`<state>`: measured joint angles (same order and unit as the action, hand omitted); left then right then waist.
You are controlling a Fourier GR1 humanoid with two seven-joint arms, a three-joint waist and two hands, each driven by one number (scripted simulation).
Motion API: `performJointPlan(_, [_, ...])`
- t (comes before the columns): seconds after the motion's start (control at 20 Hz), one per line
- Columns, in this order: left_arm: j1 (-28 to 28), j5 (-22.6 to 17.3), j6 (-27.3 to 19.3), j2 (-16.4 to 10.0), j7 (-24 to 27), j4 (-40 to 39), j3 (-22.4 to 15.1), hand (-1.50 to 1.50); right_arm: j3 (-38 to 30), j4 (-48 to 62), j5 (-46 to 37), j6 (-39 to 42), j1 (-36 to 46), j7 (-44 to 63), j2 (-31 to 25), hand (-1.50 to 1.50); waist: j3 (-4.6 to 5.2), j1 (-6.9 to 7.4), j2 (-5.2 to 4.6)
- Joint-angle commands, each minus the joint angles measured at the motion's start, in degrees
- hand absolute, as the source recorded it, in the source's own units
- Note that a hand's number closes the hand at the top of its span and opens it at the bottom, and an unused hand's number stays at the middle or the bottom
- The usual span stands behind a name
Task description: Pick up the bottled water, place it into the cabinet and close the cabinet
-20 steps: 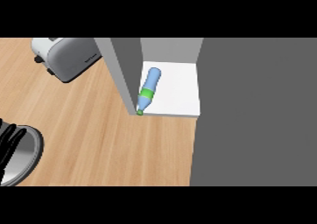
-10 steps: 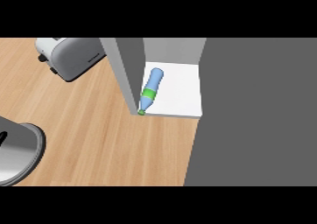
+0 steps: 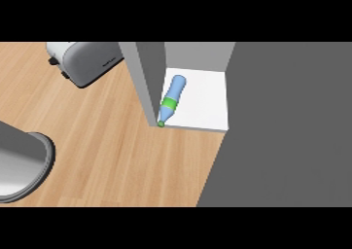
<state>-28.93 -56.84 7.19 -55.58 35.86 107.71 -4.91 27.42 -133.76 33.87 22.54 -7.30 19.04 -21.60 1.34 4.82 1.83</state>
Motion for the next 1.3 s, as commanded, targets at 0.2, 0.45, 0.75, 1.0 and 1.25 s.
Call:
performJointPlan(0.2, [-1.83,-1.57,4.35,-1.57,1.10,-0.58,3.32,-1.50,6.69,-0.28,-8.39,-13.07,13.74,8.20,10.41,1.50,-0.23,1.23,-0.50])
performJointPlan(0.45, [-2.78,-2.43,6.96,-2.29,1.49,-1.99,5.09,-1.50,9.00,5.46,-7.96,-16.21,21.95,13.60,16.32,1.50,-0.35,2.74,-1.33])
performJointPlan(0.75, [-4.31,-3.13,10.93,-3.28,2.14,-2.70,7.34,-1.50,9.62,16.70,1.01,-15.46,37.83,21.06,21.20,1.50,-0.74,4.45,-1.82])
performJointPlan(1.0, [-8.37,-3.10,14.31,-2.02,4.03,-4.52,10.10,-1.50,7.11,26.32,9.32,-21.02,55.36,20.64,21.47,1.50,-1.10,1.63,-1.67])
performJointPlan(1.25, [-12.80,-2.33,18.79,-0.43,5.69,-6.96,13.33,-1.50,1.52,37.10,17.19,-26.69,62.26,20.42,21.56,1.50,-1.18,-0.20,-1.70])
